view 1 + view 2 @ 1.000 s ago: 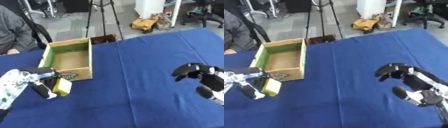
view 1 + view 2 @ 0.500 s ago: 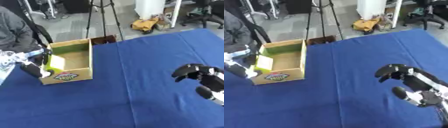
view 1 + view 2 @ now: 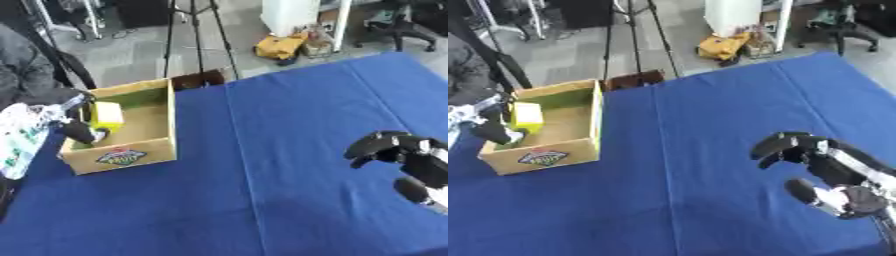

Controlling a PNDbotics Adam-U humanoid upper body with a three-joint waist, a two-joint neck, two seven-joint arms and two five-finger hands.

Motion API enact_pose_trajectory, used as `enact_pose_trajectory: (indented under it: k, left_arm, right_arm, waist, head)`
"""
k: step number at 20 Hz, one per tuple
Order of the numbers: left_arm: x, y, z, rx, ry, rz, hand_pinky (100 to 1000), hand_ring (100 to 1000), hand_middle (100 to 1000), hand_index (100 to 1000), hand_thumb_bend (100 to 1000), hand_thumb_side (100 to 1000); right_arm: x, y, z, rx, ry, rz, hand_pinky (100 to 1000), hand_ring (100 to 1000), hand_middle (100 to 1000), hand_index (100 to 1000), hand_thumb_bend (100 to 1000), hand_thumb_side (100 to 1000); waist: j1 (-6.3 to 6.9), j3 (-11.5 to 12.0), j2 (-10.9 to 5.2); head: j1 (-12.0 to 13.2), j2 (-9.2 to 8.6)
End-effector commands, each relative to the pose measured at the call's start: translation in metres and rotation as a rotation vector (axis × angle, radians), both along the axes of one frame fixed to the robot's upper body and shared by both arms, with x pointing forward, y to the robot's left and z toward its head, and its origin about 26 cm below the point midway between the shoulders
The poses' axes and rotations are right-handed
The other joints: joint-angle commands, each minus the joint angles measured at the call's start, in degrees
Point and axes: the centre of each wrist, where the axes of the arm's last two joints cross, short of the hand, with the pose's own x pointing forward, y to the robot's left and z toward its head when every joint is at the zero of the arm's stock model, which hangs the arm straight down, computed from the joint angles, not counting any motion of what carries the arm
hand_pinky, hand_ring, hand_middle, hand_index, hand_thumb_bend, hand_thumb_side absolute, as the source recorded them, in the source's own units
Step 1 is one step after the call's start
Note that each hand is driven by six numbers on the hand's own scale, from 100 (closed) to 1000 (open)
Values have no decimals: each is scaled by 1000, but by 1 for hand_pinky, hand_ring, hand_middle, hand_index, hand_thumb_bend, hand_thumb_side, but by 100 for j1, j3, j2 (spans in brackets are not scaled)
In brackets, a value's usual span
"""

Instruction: Pick up objects on the table and place them in the box.

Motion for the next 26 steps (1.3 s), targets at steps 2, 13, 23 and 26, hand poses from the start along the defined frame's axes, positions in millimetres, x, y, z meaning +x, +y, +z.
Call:
enact_pose_trajectory:
  k: [2, 13, 23, 26]
  left_arm:
    - [8, 1, 0, 32, -66, 101, 620, 537, 515, 675, 100, 270]
    - [11, 2, -38, 163, -139, 223, 731, 668, 728, 965, 752, 525]
    - [4, 11, 5, 104, -397, 190, 668, 565, 599, 814, 588, 546]
    - [-6, 18, 21, 56, -520, 141, 654, 542, 575, 791, 535, 521]
  right_arm:
    - [1, -1, 10, -27, -24, 16, 723, 804, 761, 795, 324, 582]
    - [2, 0, 11, -29, -26, 22, 724, 804, 761, 795, 326, 581]
    - [0, -4, 6, -14, -20, -2, 723, 803, 760, 794, 327, 579]
    - [0, -4, 5, -9, -17, -8, 723, 803, 760, 794, 327, 578]
  waist:
    - [-10, -42, -35]
    - [1, -89, -13]
    - [-91, 106, -54]
    - [-117, 196, -67]
  head:
    - [73, -79]
    - [99, -77]
    - [-27, -26]
    - [-85, 2]
